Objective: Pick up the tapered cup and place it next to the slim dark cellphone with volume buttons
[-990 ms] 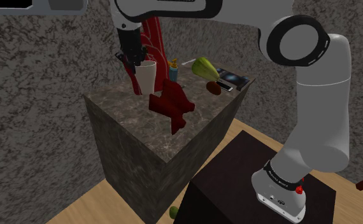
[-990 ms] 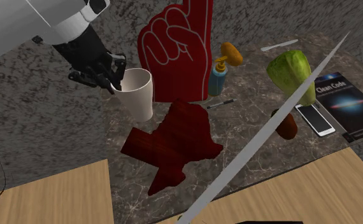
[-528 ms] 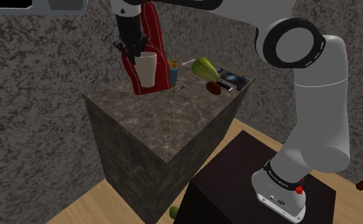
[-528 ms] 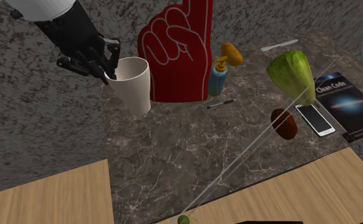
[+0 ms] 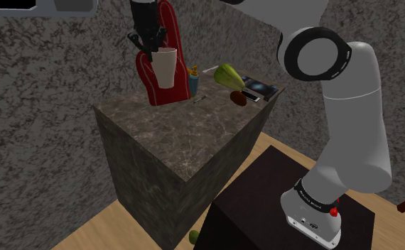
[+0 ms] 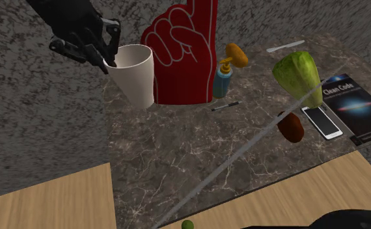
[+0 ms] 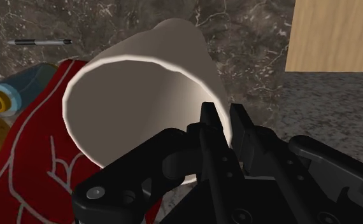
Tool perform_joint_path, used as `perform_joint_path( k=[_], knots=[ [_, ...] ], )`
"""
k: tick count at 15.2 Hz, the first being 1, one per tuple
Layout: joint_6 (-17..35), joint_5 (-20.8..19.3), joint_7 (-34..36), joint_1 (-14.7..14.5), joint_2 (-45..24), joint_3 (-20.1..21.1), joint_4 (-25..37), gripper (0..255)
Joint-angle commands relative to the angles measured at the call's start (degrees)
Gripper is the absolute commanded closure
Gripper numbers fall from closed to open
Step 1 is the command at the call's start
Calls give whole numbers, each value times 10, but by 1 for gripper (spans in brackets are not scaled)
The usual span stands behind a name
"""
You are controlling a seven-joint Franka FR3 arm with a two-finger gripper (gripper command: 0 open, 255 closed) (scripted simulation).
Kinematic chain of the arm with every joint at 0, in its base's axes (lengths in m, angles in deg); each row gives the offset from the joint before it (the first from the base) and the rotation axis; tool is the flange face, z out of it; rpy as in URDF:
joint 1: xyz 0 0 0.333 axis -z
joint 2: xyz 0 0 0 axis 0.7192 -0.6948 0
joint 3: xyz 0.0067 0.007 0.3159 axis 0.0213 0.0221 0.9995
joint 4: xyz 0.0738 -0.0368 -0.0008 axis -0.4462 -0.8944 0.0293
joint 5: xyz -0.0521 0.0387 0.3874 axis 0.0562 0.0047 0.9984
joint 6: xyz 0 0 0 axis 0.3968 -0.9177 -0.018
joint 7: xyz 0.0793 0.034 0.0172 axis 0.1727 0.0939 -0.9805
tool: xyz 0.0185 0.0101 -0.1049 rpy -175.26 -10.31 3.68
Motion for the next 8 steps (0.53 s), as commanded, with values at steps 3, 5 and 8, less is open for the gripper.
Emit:
perform_joint_path(
  k=[3,5,8],
  knots=[
    [42,15,-30,52,64,0,-101,255],
    [61,22,-49,78,90,-3,-142,255],
    [84,31,-82,113,120,-10,-188,255]
  ],
)
